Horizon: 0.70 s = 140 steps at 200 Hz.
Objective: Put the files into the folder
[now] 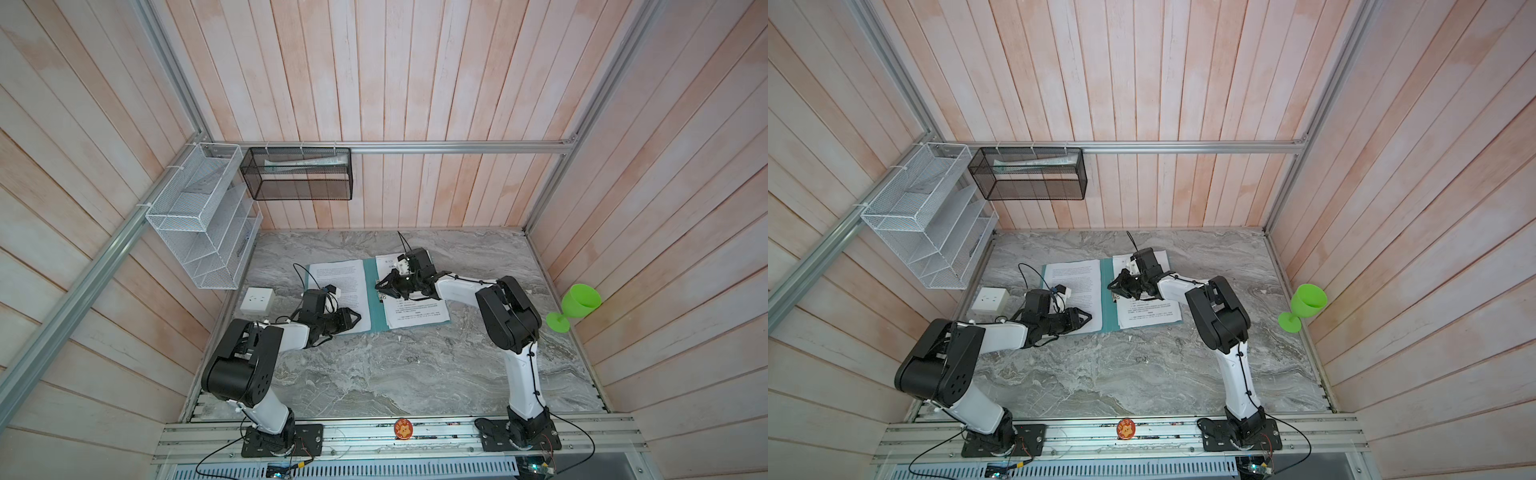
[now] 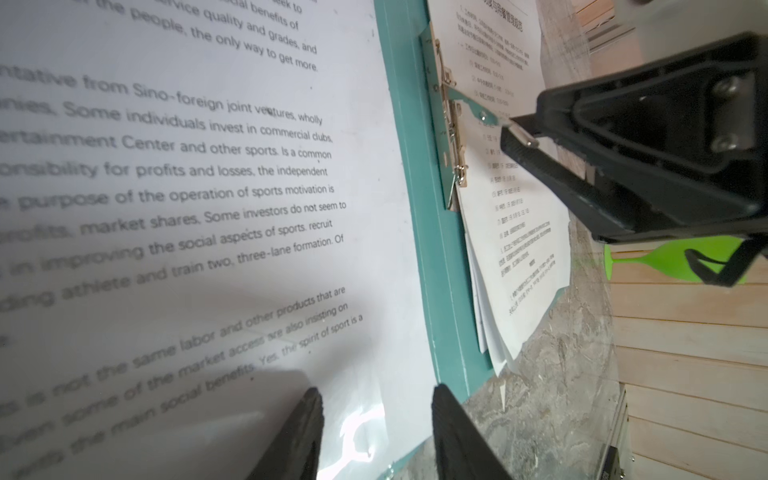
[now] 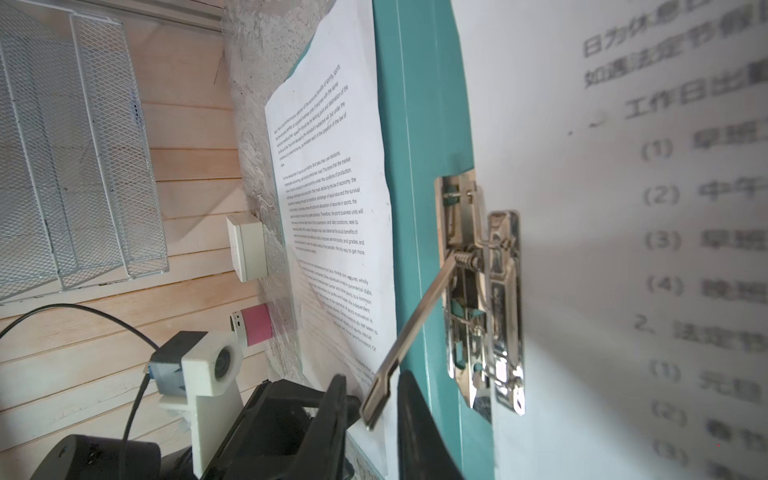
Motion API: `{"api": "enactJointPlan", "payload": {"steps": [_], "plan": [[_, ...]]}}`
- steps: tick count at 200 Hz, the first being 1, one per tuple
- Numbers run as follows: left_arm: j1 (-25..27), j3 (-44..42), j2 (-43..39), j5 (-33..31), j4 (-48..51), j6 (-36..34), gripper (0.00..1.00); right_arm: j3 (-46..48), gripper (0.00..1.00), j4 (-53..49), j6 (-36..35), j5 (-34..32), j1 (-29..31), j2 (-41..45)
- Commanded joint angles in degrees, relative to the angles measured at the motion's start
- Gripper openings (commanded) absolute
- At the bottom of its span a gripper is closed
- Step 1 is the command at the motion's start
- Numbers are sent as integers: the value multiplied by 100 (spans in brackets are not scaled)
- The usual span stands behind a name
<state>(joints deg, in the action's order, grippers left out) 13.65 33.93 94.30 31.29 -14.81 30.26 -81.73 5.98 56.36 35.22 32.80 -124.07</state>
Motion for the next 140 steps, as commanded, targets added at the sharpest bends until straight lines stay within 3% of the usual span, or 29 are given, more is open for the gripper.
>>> {"api": "enactJointPlan", "payload": {"steps": [1, 140], "plan": [[-33, -35, 138, 18, -31, 33, 46, -139, 20, 63, 33, 96, -41, -170], [-40, 28, 330, -25, 2, -62, 45, 17, 7, -12, 29, 38, -34, -205]]}}
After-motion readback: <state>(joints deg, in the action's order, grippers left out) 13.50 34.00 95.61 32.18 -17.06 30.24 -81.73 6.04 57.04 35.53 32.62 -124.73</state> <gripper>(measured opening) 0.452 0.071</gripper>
